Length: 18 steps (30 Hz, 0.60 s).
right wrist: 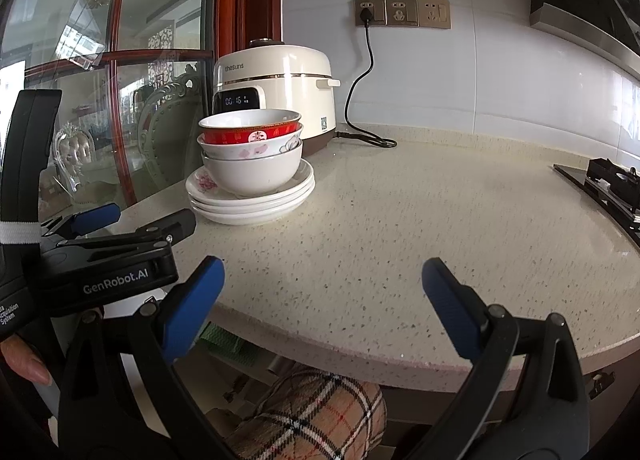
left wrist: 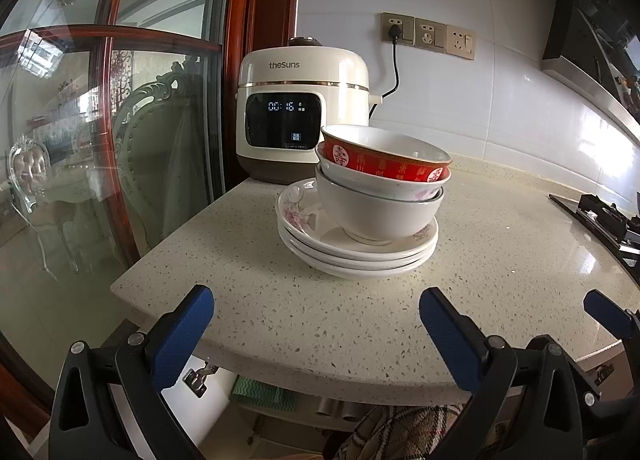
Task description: Organize plates and bowls
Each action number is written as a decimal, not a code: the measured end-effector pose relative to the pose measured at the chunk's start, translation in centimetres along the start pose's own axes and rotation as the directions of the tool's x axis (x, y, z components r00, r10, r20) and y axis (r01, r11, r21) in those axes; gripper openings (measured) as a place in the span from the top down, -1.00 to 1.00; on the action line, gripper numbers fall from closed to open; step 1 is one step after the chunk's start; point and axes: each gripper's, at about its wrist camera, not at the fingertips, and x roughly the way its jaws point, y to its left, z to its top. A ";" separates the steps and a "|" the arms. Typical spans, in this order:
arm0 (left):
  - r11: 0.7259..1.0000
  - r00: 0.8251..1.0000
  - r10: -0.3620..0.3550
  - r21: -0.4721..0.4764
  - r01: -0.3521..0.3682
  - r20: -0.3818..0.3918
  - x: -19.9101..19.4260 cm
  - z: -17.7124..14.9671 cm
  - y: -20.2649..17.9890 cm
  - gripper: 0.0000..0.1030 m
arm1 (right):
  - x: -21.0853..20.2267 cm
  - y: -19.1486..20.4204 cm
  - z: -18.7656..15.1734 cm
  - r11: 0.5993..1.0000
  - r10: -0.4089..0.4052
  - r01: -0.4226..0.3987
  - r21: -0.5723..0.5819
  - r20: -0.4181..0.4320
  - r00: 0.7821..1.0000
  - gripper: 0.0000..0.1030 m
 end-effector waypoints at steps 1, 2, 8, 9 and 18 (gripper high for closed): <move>1.000 1.000 -0.001 0.000 0.001 -0.001 0.0 0.0 0.0 -1.00 | 0.0 0.0 0.0 1.000 0.001 -0.001 0.002 -0.003 1.000 -0.94; 1.000 1.000 0.000 0.000 0.000 -0.001 0.0 0.0 0.0 -1.00 | 0.0 -0.1 -0.1 1.000 0.001 -0.001 0.003 -0.004 1.000 -0.93; 1.000 1.000 -0.001 0.000 0.001 0.000 -0.1 -0.1 0.0 -1.00 | 0.2 -0.4 -0.2 1.000 0.007 -0.007 0.015 -0.014 1.000 -0.94; 1.000 1.000 -0.002 0.000 0.002 -0.001 0.0 -0.1 0.1 -1.00 | 0.1 -0.4 -0.2 1.000 0.008 -0.008 0.016 -0.014 1.000 -0.93; 1.000 1.000 -0.001 0.000 0.001 -0.002 0.0 -0.2 0.0 -1.00 | 0.4 -0.5 -0.3 1.000 0.016 -0.015 0.022 -0.028 0.999 -0.94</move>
